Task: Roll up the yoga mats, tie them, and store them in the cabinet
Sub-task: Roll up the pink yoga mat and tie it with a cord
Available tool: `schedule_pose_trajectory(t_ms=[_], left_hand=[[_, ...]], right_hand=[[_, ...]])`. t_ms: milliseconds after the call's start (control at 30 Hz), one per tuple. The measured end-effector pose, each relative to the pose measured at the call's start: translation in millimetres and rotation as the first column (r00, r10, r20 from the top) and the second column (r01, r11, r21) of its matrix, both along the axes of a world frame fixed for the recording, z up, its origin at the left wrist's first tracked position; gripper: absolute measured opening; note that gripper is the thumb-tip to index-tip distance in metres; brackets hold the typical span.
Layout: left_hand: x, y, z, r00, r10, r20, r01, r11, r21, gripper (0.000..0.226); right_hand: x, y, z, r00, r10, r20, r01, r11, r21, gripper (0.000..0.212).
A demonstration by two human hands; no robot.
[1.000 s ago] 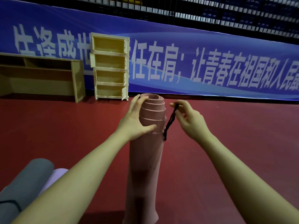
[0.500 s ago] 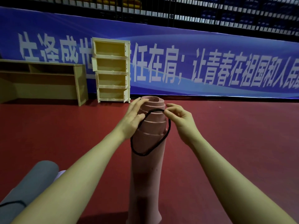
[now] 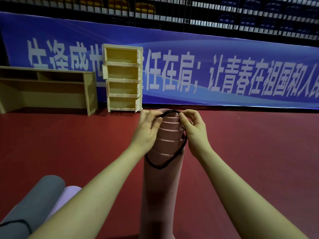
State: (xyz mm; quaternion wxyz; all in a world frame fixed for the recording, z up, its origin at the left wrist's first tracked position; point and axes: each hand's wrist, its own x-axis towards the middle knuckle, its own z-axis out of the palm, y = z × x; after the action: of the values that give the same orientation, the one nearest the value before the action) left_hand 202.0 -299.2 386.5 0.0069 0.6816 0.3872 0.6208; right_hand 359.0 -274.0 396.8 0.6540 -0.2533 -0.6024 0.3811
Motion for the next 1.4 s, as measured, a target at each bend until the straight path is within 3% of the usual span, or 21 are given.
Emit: schedule_pose_trajectory(t_ms=[300,567,733,867,1000,1100,1167,1300,1400], left_hand=[[-6,14,3,0.975,0.075,0.207,-0.069,0.997,-0.037,0.008],[-8,14,21,0.981,0.104,0.165,-0.084,0.989,-0.122,0.007],[-12,11,31,0.954,0.125,0.272,-0.035,0.949,-0.313,0.010],[-13,12,30,0.818,0.170,0.550,0.129,0.878,-0.462,0.012],[-22,20,24,0.521,0.186,0.833,0.468,0.754,-0.461,0.020],[-35,29,16,0.335,0.200,0.921,0.632,0.678,-0.377,0.024],[-38,33,8,0.340,0.216,0.915,0.666,0.632,-0.396,0.024],[-35,39,-9,0.483,0.170,0.859,0.705,0.505,-0.497,0.027],[-38,45,-20,0.448,0.179,0.876,0.739,0.477,-0.475,0.028]], right_hand=[[5,-5,-17,0.992,-0.015,-0.122,0.010,0.999,-0.049,0.003],[10,-2,-9,0.988,-0.150,-0.030,0.149,0.988,-0.026,0.007],[9,4,-6,0.993,-0.119,-0.025,0.116,0.988,-0.100,0.008],[5,13,-9,0.984,-0.146,-0.103,0.112,0.953,-0.282,0.007],[2,23,-17,0.979,-0.146,-0.142,0.079,0.914,-0.398,0.011],[7,30,-18,0.963,-0.162,-0.215,0.047,0.887,-0.460,0.016],[12,32,-19,0.945,-0.173,-0.278,0.008,0.860,-0.510,0.018],[15,34,-22,0.904,-0.146,-0.401,-0.109,0.830,-0.546,0.019],[15,36,-30,0.976,-0.151,-0.157,0.037,0.826,-0.562,0.017]])
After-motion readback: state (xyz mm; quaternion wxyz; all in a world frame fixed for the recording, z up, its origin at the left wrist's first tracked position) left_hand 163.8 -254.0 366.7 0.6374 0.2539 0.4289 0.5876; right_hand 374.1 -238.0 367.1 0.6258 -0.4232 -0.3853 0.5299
